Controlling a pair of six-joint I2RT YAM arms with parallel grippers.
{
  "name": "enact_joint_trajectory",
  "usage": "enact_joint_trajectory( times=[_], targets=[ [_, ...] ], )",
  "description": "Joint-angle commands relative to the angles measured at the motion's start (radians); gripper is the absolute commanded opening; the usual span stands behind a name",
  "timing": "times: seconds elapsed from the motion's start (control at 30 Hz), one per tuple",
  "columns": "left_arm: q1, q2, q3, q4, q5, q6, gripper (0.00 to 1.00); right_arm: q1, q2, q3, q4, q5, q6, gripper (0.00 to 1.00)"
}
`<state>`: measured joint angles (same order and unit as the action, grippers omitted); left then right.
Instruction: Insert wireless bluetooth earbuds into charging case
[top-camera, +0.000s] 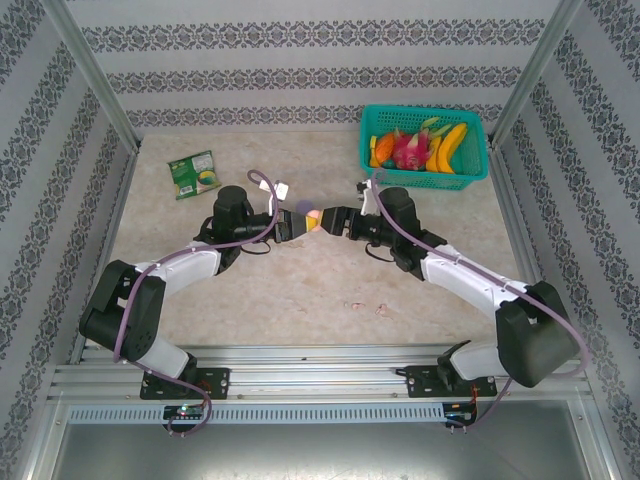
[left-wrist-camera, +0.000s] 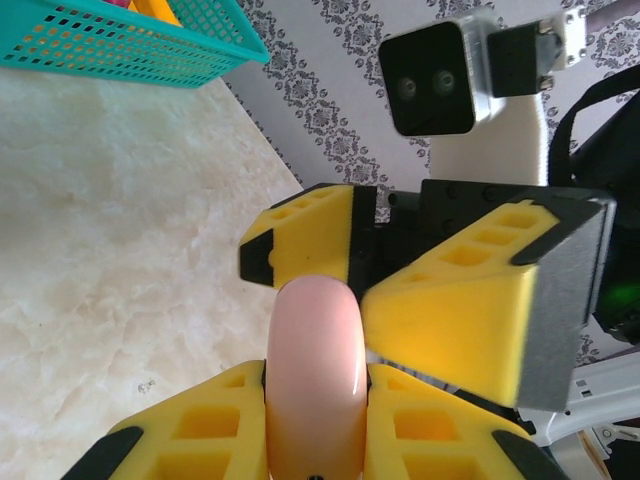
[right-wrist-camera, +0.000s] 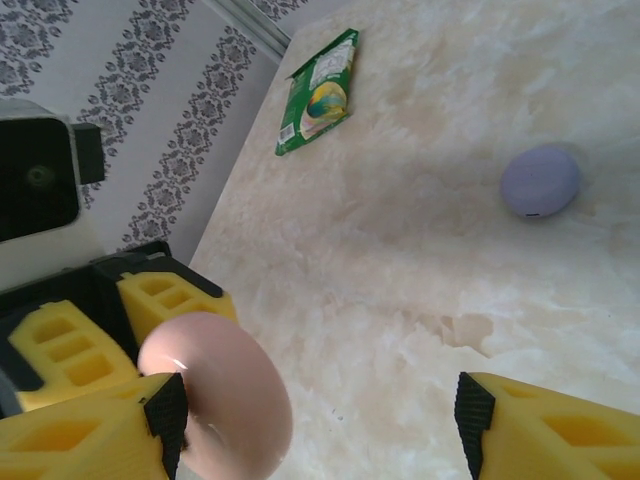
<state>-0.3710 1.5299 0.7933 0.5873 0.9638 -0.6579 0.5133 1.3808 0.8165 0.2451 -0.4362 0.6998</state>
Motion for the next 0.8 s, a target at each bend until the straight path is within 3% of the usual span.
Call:
enact_joint_trajectory(
  times=[0.0,0.5,0.77],
  targets=[
    [0.002,-0.026,0.038,0.008,0.026,0.017,0.0,-0.003,0.028,0.003,0.056,-0.006,0.008,0.72],
    [0.002,-0.073,0.034,-0.012,0.025,0.033,0.0,-0.086,0.036,-0.155,0.212,-0.022,0.134,0.68],
    [0.001,-0.043,-0.014,0.146,-0.055,-0.047,0.0,-0.062,-0.068,-0.258,0.352,0.027,0.334,0.63]
  ],
)
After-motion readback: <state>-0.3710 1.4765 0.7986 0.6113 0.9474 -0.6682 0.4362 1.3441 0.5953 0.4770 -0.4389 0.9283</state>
